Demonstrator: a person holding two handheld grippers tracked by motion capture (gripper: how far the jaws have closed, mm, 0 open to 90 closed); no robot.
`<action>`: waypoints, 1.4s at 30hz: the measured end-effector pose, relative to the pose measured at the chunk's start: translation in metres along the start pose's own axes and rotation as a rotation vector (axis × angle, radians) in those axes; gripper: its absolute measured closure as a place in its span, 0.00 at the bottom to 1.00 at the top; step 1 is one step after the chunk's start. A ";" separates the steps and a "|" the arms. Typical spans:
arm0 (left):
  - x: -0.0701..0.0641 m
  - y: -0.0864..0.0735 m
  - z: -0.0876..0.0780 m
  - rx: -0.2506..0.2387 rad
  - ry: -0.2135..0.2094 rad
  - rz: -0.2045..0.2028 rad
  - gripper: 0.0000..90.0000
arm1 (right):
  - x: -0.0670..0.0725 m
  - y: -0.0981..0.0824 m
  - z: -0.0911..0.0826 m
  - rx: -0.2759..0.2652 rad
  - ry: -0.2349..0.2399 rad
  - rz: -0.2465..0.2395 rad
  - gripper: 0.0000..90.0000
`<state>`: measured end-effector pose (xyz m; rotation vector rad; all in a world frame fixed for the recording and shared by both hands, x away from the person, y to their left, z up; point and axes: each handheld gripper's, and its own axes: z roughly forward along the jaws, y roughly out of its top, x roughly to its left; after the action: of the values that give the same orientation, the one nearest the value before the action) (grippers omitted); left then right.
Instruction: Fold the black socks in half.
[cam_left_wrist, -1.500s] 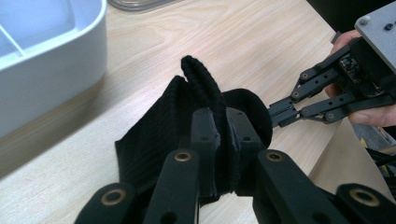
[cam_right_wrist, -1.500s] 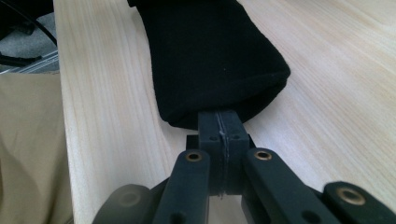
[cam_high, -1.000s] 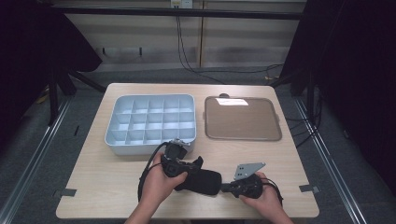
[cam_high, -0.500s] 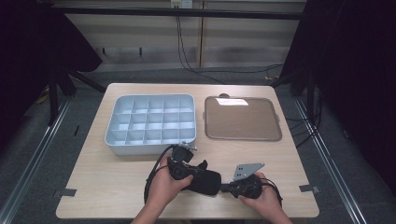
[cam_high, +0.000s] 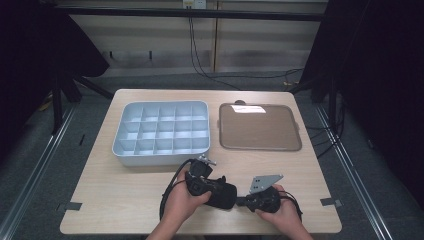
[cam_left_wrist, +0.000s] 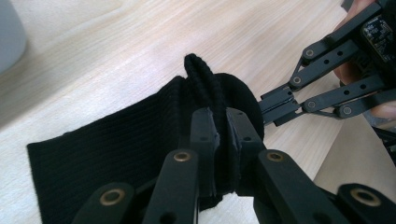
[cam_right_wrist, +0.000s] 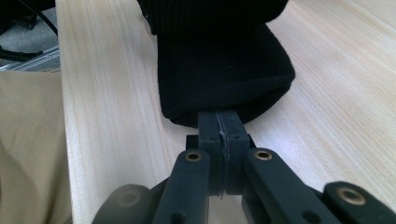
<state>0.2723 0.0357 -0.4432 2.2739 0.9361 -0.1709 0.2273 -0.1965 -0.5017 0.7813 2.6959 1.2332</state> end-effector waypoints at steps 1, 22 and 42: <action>-0.001 0.000 0.001 0.003 0.000 0.003 0.91 | 0.000 0.000 0.000 0.000 0.000 0.000 0.99; 0.000 0.001 -0.005 -0.080 -0.022 -0.024 0.66 | 0.000 -0.001 0.000 0.009 0.000 -0.006 0.99; 0.005 -0.015 0.020 0.048 0.056 0.013 0.77 | 0.000 -0.001 0.001 0.010 0.002 -0.004 0.99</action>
<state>0.2683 0.0341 -0.4682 2.3391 0.9550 -0.1256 0.2272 -0.1967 -0.5029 0.7765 2.7057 1.2215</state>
